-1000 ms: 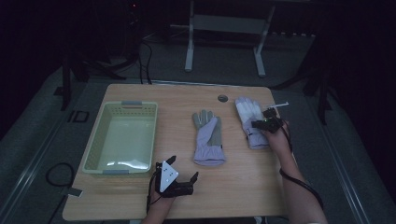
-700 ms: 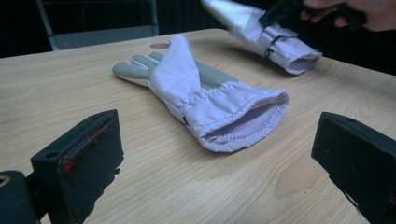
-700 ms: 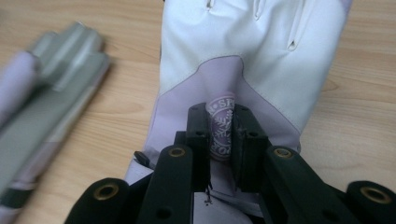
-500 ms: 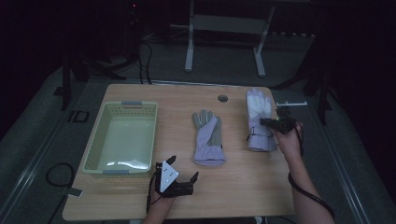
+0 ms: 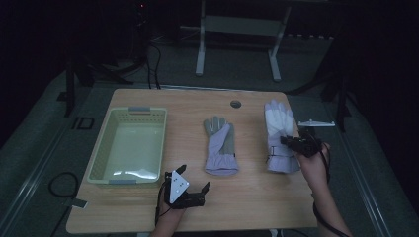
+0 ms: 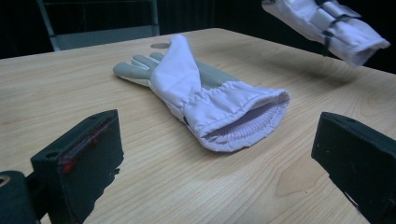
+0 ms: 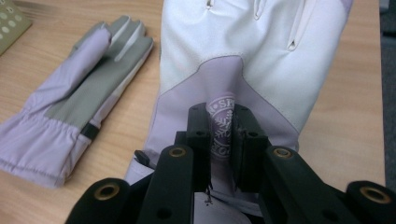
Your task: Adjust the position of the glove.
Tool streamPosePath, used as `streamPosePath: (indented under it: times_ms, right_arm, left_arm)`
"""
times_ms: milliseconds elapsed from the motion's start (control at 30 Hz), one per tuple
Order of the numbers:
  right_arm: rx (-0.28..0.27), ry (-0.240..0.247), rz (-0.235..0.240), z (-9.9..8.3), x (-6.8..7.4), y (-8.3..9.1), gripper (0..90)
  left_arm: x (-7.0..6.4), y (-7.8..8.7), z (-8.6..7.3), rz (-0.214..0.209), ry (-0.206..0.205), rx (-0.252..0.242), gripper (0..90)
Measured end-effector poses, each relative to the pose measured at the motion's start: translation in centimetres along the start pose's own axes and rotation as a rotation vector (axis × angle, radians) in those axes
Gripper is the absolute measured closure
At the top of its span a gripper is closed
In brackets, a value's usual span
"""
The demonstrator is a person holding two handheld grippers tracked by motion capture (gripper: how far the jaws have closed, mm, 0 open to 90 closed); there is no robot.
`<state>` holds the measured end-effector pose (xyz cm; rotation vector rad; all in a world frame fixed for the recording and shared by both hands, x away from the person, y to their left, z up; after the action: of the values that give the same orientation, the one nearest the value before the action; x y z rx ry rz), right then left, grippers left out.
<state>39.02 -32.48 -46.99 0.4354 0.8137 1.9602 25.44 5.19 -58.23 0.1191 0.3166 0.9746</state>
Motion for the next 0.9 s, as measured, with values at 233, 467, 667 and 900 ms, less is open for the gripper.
streamPosePath:
  times_ms: [233,467,667,900]
  right_arm:
    - [0.047,-0.034,0.009,-1.6,-0.1,-1.1,79.1]
    - [0.107,-0.042,-0.002,-2.6,-0.4,-3.6,78.3]
    - [0.145,-0.061,-0.009,-3.2,-1.1,-5.7,73.1]
    - [0.147,-0.035,-0.014,-3.2,-1.1,-6.3,65.5]
  left_arm:
    - [0.0,0.0,0.0,-0.002,0.000,0.001,2.4]
    - [0.1,0.0,0.0,-0.001,0.005,0.001,2.3]
    - [0.0,0.0,0.0,0.001,0.002,0.001,2.3]
    - [0.0,0.0,0.0,0.000,0.003,0.001,2.3]
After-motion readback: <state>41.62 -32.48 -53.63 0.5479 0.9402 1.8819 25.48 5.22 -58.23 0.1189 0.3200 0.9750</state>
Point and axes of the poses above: each handheld gripper's, and its own axes: y roughly backward along the jaws, z roughly out of its top, x roughly to its left, the point moved 2 cm from there along -y, roughly forward along the jaws, and after that the axes turned 10 degrees about y, right-handed, at the moved point
